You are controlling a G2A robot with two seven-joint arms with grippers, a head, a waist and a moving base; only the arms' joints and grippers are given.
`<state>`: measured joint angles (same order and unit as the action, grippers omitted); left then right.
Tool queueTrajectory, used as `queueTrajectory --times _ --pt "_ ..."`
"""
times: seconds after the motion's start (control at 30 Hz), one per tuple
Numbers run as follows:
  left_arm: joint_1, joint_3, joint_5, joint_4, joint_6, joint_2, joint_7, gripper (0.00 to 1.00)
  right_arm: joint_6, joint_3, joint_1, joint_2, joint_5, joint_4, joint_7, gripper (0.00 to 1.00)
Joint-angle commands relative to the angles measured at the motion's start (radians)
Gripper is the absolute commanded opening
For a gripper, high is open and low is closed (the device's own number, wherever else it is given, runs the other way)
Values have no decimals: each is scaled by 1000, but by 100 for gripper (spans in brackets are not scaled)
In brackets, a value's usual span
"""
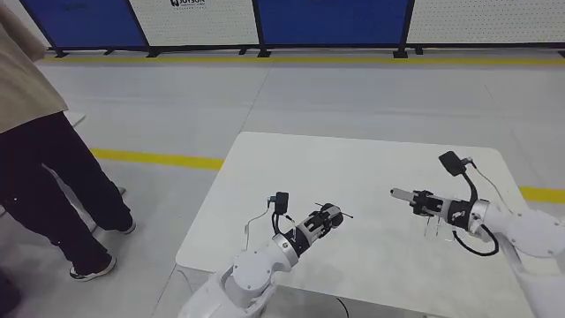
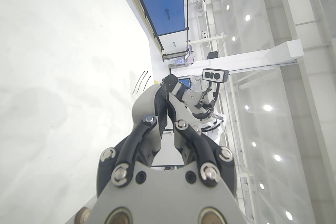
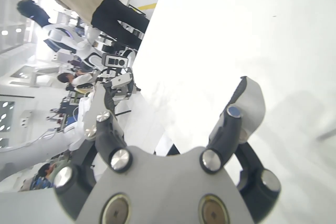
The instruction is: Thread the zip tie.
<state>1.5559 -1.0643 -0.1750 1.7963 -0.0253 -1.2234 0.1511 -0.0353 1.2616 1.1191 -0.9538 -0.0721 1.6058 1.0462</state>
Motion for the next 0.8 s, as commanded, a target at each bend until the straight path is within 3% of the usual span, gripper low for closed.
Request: queueTrajectory --times 0.0,0.17,0.23,0.63,0.7,0.77 --pt "0 0 0 0 0 0 0 0 -35 19 -26 10 -63 4 76 100" --pt "0 0 0 0 0 0 0 0 -100 -30 -128 18 -213 -22 232 100" --pt "0 0 0 0 0 0 0 0 -164 -43 -161 18 -295 -36 208 100" --pt "0 0 0 0 0 0 0 0 -167 -42 -152 17 -290 -48 193 100" --pt "0 0 0 0 0 0 0 0 -148 -36 -164 19 -265 -78 237 100" --pt "0 0 0 0 0 0 0 0 -163 -37 -189 23 -298 -100 279 100"
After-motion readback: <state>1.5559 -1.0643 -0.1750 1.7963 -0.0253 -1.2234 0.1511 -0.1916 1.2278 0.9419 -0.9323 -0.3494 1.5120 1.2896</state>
